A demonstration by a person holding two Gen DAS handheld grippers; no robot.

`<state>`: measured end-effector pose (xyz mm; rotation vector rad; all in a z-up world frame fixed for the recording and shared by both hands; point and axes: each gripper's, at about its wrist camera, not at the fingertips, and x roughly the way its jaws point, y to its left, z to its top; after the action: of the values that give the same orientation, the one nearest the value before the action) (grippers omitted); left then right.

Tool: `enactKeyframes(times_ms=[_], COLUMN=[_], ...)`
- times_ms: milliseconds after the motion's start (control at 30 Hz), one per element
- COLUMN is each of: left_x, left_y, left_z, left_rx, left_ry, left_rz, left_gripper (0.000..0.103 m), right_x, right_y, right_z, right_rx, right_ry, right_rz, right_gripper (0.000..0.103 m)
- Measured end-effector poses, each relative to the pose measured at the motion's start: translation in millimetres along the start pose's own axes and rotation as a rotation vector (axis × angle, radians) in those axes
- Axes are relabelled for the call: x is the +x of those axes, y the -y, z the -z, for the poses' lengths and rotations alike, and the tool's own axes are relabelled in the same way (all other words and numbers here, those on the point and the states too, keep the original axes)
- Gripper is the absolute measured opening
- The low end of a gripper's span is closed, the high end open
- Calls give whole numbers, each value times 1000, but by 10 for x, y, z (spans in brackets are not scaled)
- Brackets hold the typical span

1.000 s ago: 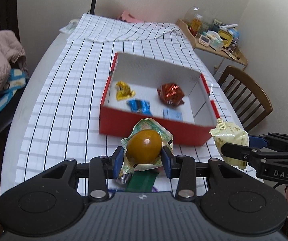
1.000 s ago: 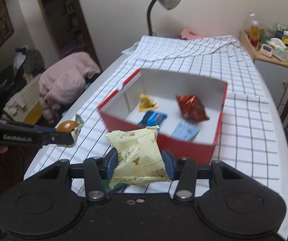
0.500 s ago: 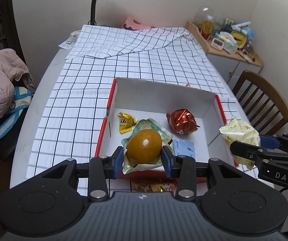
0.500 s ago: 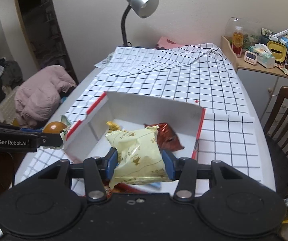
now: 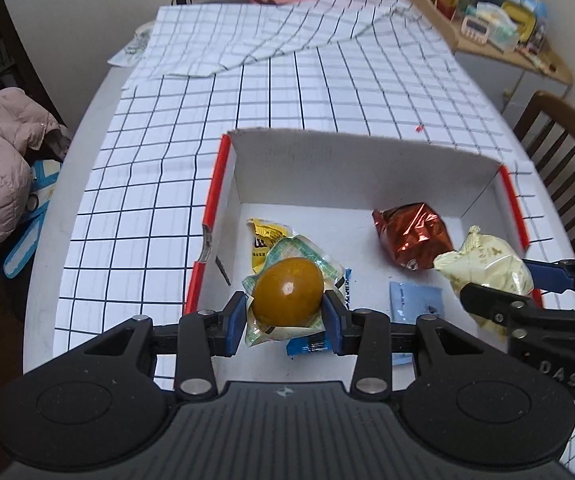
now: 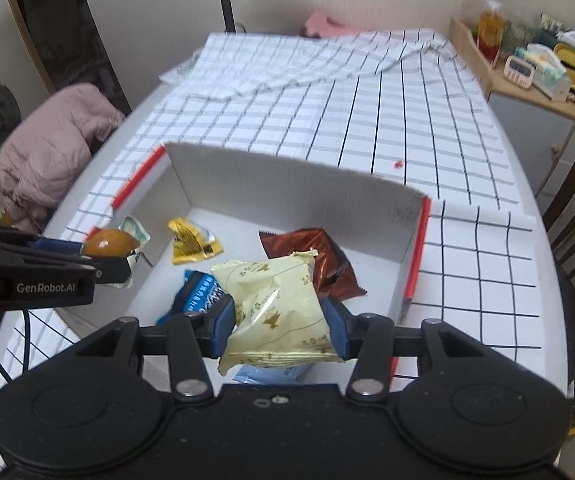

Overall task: Organize snacks
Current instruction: 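Lower both snacks into the box and open both tools to release them, then withdraw both tools from the box back toward the snack pile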

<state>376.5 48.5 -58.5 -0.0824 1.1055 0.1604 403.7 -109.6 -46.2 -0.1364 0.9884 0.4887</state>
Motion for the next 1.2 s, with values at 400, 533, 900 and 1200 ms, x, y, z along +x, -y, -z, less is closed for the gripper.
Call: enactKeyframes(times_ms=[400,533,900,1200], left_x=[455,524,469,164], left_y=[102,144,143,50], left_z=[16,43,55,97], left_rx=[63,84,79,49], left_ry=[-88,-103,-86,-34], left_rz=[-42,-45,-46,-9], left_gripper=[40,40,46,48], right_x=[453,525,515,193], right_y=[-121,-139,-156,-164], right_z=[80,124,149,86], right_rx=[-65,-83,-91,-65], right_ry=[-121,-141,-133,-42], right_rz=[19,27,19,11], right_gripper=[48,48,60,81])
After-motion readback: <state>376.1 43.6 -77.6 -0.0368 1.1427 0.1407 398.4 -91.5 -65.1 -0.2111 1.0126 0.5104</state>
